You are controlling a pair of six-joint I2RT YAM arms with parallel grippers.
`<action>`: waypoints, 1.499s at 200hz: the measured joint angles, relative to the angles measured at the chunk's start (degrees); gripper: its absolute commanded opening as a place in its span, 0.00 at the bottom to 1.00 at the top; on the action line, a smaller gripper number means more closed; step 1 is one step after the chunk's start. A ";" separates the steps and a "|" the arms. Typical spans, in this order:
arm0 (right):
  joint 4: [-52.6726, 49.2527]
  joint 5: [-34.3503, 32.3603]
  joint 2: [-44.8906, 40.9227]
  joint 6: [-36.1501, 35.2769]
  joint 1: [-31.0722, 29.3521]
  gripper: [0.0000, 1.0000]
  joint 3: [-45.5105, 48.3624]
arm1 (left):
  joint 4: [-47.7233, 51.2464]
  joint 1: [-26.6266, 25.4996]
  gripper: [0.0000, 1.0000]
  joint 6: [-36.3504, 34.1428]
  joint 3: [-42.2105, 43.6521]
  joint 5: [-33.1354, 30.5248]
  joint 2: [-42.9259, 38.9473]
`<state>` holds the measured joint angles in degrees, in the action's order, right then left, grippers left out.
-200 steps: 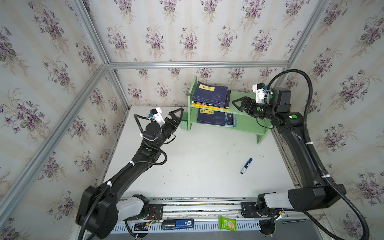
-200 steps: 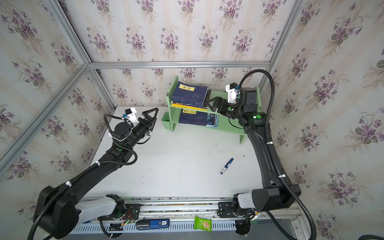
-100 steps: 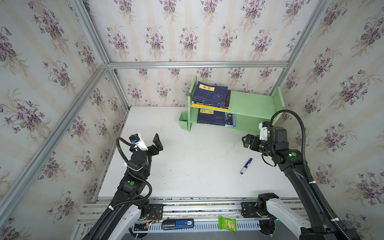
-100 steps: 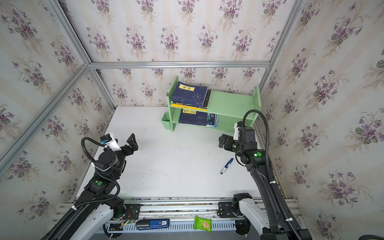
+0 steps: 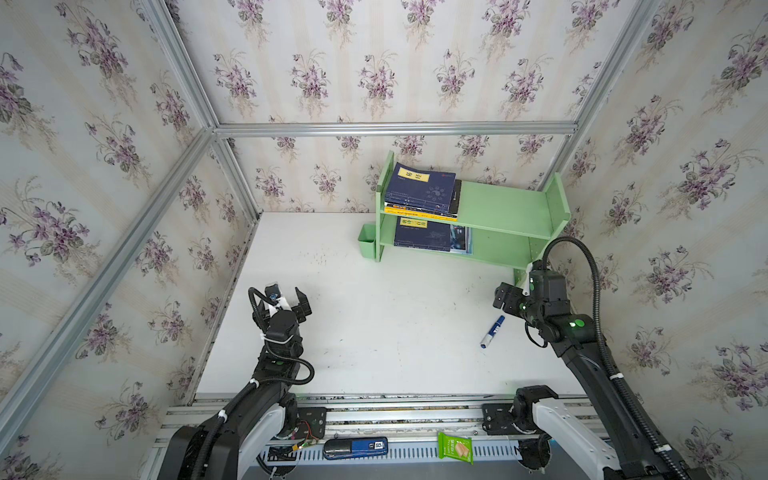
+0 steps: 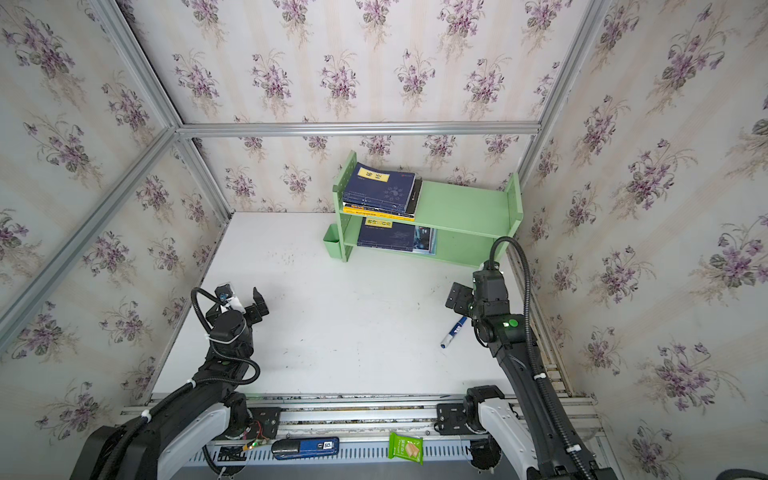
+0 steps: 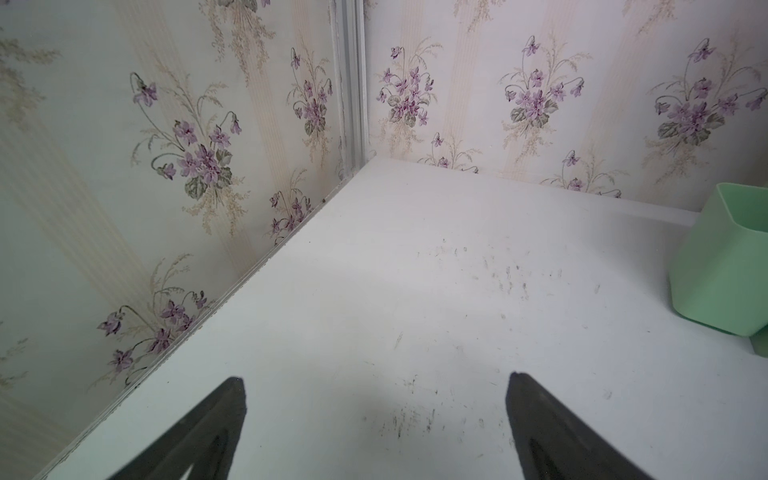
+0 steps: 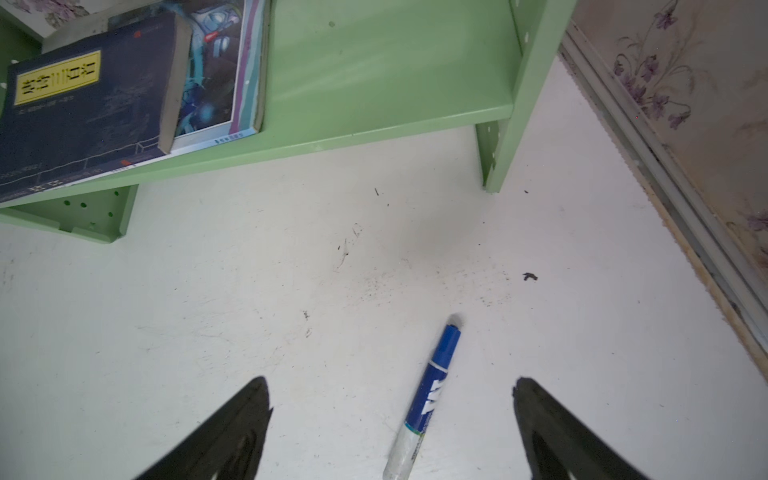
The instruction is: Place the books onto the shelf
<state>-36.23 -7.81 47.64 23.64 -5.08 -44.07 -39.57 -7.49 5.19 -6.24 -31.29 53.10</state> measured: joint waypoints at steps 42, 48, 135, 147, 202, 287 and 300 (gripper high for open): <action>3.63 -4.94 -0.42 -0.52 0.00 1.00 1.88 | -8.87 3.02 0.99 -1.53 -0.37 4.76 6.03; 4.50 -5.57 -0.70 -0.52 0.00 1.00 2.64 | -9.46 3.15 0.99 -1.70 -0.74 5.77 6.62; 12.02 -15.15 5.49 -4.63 0.00 1.00 6.49 | -15.58 3.56 0.99 -3.80 -8.00 15.41 22.47; 15.06 -16.17 7.52 -5.90 0.00 1.00 7.56 | -17.77 3.78 0.99 -3.80 -8.41 15.69 22.80; 40.02 -16.37 14.88 -16.50 0.00 1.00 18.16 | -14.75 4.09 0.99 -3.78 -8.81 16.46 22.67; 75.69 -7.48 30.86 -24.48 -0.07 1.00 25.88 | -14.78 4.09 0.99 -3.78 -8.85 16.59 22.64; 80.61 -6.97 32.28 -25.22 -0.11 1.00 26.88 | -14.78 4.09 0.99 -3.78 -8.85 16.59 22.64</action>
<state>44.38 -14.79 79.92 -1.58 -5.19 -17.19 -54.35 -3.40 1.41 -15.09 -14.70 75.75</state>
